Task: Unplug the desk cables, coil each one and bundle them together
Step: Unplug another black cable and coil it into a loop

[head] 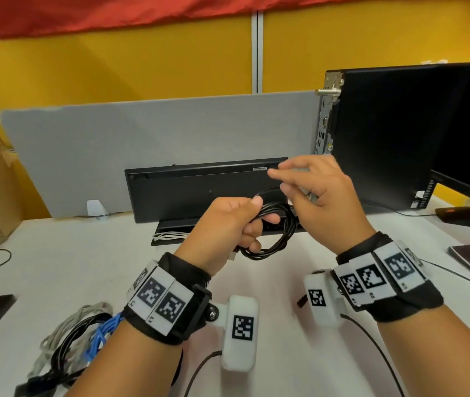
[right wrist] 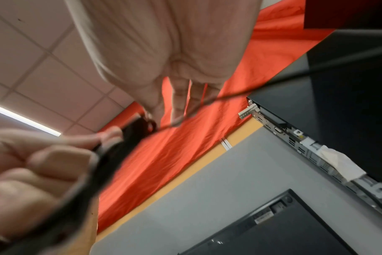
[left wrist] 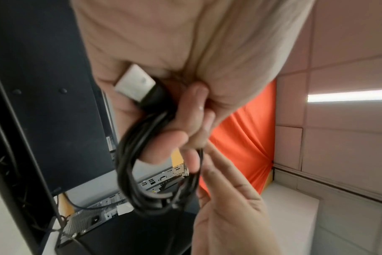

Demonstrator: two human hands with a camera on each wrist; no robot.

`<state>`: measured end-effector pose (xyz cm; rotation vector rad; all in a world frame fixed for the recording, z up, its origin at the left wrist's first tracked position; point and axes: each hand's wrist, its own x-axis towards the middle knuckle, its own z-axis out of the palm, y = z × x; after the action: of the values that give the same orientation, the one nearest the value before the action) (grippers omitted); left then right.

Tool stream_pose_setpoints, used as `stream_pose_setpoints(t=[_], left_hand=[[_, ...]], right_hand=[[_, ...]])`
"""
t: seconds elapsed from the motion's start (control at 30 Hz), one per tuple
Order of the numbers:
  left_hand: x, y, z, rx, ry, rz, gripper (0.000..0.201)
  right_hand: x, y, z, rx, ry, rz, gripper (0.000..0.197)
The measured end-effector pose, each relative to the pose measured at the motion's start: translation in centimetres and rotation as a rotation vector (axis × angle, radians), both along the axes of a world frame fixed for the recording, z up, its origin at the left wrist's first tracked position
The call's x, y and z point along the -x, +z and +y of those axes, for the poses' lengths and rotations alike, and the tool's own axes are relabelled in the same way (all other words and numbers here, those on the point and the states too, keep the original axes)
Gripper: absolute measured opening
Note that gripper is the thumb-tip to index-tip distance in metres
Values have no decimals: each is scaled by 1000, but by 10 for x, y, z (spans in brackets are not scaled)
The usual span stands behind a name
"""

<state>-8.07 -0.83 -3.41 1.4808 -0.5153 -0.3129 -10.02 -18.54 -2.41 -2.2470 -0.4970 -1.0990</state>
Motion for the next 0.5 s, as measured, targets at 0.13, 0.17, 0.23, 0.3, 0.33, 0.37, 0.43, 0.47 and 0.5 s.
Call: stream_pose_setpoints(t=[0.13,0.17,0.23,0.3,0.33,0.37,0.43,0.47,0.5], left_hand=[[-4,-1,-1,94,149,53,44],[-4,0,-1,114,173,51,44],[-5,0,-1,124,201,46,44],[-6,-1,0,92,213,39,45],[-6,-2,1,82,214,35,45],[-7,-2,2,83,211,32,46],[-7,-3,2,94,193,26,47],[-7,-4,2,88,183,19,47],[-7,-4,1,71,175,10,48]], right_hand=[[5,5,2,-2,8,-121,30],[6,4,3,17,55,-64,34],[5,2,8,55,100,91,45],[4,-3,12,57,69,156,51],[3,-5,14,51,52,160,52],[2,-6,15,51,42,169,53],[0,-8,18,73,19,203,53],[-2,-9,19,92,-5,215,53],[-3,-11,20,108,-32,218,51]])
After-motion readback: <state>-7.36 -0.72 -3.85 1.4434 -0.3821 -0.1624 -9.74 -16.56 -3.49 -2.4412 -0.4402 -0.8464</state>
